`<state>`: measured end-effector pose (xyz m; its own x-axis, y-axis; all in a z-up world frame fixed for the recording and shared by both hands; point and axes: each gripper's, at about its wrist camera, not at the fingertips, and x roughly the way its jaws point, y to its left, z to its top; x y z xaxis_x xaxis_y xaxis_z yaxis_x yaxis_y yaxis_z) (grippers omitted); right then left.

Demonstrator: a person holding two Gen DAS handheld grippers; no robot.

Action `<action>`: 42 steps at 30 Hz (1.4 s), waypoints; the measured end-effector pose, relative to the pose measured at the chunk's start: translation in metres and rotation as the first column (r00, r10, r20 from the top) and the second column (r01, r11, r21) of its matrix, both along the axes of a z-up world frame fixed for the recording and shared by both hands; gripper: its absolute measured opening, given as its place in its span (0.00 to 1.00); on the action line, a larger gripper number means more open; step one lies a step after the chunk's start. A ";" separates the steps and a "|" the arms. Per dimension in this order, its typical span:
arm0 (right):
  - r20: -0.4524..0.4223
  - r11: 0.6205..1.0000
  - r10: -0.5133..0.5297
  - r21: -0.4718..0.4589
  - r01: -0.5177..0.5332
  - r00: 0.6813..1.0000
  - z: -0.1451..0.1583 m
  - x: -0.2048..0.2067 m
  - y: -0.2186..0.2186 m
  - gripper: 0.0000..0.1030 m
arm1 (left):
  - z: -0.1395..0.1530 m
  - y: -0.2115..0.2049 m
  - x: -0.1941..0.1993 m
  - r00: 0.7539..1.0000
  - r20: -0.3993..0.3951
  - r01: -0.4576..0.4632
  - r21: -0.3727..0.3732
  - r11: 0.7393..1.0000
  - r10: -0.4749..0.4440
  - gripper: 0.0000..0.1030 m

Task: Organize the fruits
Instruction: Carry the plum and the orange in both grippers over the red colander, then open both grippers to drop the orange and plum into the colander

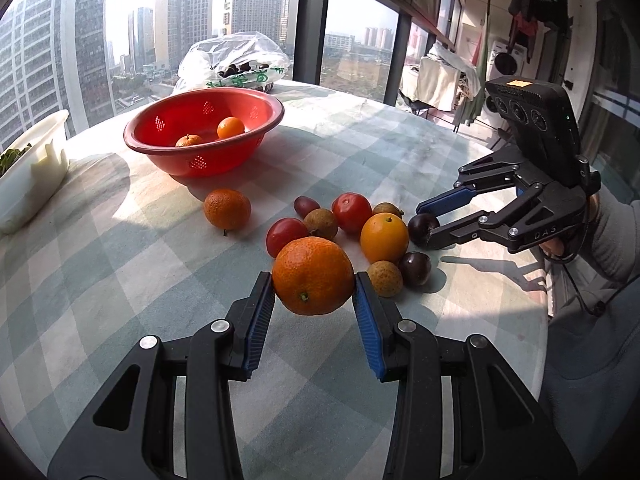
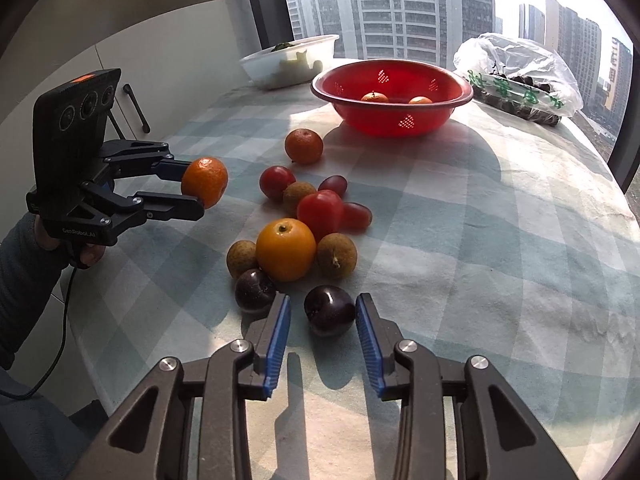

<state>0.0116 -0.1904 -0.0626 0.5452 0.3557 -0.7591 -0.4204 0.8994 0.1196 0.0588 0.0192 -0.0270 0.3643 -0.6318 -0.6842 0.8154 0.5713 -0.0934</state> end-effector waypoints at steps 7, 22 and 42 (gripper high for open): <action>0.005 1.000 0.010 -0.026 -0.010 1.000 -0.006 0.000 0.003 0.33 | -0.004 -0.004 -0.001 1.000 -0.009 0.010 0.006 1.000 -0.010 0.37; 0.180 0.998 -0.063 0.036 0.057 0.982 0.078 0.038 -0.036 0.28 | 0.043 0.003 0.031 0.991 0.084 -0.105 -0.040 0.994 0.108 0.37; -0.082 0.989 -0.138 0.047 0.143 0.987 0.056 0.227 0.005 0.28 | 0.025 -0.099 0.183 0.990 0.085 -0.133 0.315 0.940 0.112 0.37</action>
